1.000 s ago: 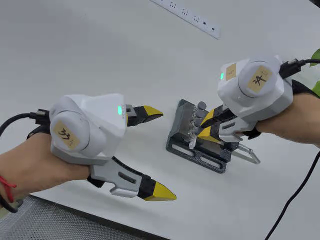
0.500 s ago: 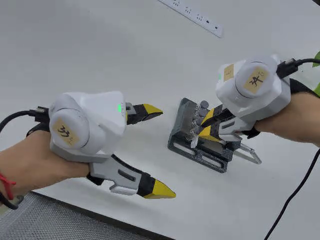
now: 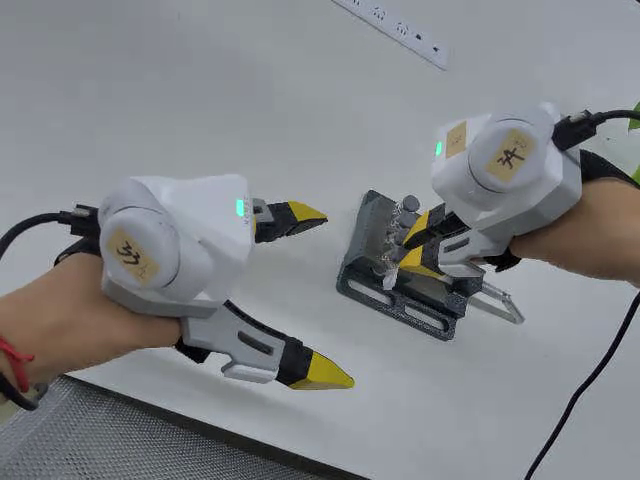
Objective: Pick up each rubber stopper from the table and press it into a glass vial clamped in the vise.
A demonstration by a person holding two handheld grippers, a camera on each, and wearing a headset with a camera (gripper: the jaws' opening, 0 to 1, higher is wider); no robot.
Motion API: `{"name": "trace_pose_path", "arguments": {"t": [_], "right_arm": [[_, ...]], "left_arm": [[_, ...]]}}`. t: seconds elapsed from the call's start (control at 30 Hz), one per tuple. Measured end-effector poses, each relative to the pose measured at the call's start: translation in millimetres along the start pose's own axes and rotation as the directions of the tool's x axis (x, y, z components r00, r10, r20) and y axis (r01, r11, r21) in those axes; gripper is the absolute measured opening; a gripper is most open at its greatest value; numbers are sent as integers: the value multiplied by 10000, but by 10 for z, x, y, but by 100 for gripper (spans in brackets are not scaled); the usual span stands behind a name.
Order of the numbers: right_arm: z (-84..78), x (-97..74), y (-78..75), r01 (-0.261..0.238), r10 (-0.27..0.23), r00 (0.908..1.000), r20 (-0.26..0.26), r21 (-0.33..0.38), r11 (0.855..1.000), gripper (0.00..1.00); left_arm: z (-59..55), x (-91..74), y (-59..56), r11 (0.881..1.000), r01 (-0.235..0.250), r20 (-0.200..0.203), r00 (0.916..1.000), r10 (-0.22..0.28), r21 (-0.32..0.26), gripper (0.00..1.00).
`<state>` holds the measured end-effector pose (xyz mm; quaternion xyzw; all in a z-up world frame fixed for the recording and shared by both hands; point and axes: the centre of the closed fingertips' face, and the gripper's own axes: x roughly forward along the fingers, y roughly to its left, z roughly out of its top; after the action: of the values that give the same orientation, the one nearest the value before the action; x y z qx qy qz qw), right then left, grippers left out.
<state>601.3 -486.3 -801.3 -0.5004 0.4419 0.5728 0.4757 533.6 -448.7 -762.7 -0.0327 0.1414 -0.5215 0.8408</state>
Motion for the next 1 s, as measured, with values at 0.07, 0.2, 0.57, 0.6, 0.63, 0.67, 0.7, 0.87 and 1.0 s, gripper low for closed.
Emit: {"name": "trace_pose_path", "arguments": {"t": [0.07, 0.2, 0.57, 0.6, 0.63, 0.67, 0.7, 0.87, 1.0], "right_arm": [[-2, 10, 0, 46, -46, 10000, -65, -60, 10000, 5], [-7, 12, -1, 168, -170, 9997, -171, -145, 9998, 5], [4, 16, -5, 291, -289, 9994, -186, 121, 9995, 5], [3, 16, -6, 310, -307, 9994, -166, 175, 9994, 5], [2, 16, -9, 329, -326, 9994, -146, 231, 9992, 5], [6, 19, -8, 330, -326, 9994, -127, 321, 9989, 5], [8, 21, -9, 323, -319, 9994, -108, 464, 9984, 5], [15, 29, -15, 467, -466, 9989, -39, 799, 9957, 5], [14, 39, -14, 657, -650, 9978, -112, 766, 9949, 5]], "left_arm": [[1, 0, 1, 10000, -6, 7, 10000, 7, -14, 90], [5, 1, 4, 10000, -23, 34, 10000, 23, -2, 89], [33, 18, -7, 10000, -1, 101, 9999, 2, -40, 89], [32, 20, -5, 10000, -1, 100, 10000, 1, -49, 89], [30, 23, -5, 10000, 10, 94, 10000, -9, -49, 89], [30, 25, -5, 10000, 16, 98, 10000, -16, -52, 89], [28, 26, -3, 10000, 19, 97, 10000, -19, -55, 89], [29, 41, -7, 10000, 50, 81, 10000, -49, -69, 89], [40, 58, -11, 10000, 67, 83, 9999, -66, -67, 89]]}}
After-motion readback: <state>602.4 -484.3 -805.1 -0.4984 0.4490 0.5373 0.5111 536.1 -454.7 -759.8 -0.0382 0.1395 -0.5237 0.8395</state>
